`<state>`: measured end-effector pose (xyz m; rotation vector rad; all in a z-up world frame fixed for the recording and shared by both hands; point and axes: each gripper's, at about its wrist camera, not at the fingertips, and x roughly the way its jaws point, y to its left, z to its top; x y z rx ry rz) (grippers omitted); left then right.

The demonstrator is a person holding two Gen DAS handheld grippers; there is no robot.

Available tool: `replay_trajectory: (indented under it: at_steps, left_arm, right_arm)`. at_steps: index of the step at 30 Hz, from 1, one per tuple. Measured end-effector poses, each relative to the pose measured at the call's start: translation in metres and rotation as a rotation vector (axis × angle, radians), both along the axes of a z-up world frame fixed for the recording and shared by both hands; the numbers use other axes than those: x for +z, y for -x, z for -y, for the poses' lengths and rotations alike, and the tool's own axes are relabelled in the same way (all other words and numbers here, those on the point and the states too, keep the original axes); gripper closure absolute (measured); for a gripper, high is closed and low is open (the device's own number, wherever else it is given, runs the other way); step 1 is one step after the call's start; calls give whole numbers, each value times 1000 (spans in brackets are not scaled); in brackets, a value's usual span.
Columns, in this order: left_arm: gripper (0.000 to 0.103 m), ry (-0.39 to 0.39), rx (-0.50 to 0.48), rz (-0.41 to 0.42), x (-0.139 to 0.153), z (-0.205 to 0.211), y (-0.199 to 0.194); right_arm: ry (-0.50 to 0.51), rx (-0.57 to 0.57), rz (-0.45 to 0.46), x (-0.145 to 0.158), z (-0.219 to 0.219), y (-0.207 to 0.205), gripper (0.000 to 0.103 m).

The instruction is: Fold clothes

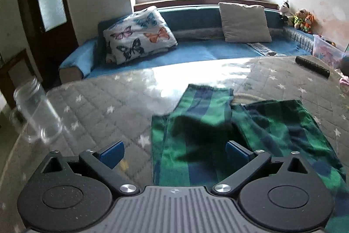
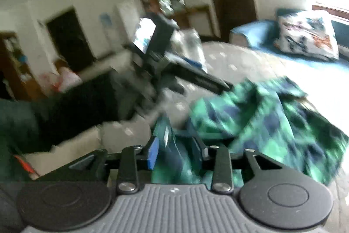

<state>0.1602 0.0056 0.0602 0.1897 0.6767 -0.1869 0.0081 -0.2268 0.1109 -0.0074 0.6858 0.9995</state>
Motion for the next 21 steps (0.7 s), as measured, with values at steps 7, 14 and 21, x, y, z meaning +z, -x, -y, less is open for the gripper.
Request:
replay_trajectory:
  at_steps: [7, 14, 21]
  left_arm:
    - [3, 26, -21, -25, -6, 7, -34]
    - [3, 101, -52, -76, -13, 21, -65]
    - [4, 58, -82, -109, -25, 52, -104]
  right_arm:
    - [129, -190, 80, 0, -5, -50, 63]
    - [194, -305, 17, -48, -20, -111, 49]
    - [258, -355, 11, -89, -45, -143, 48]
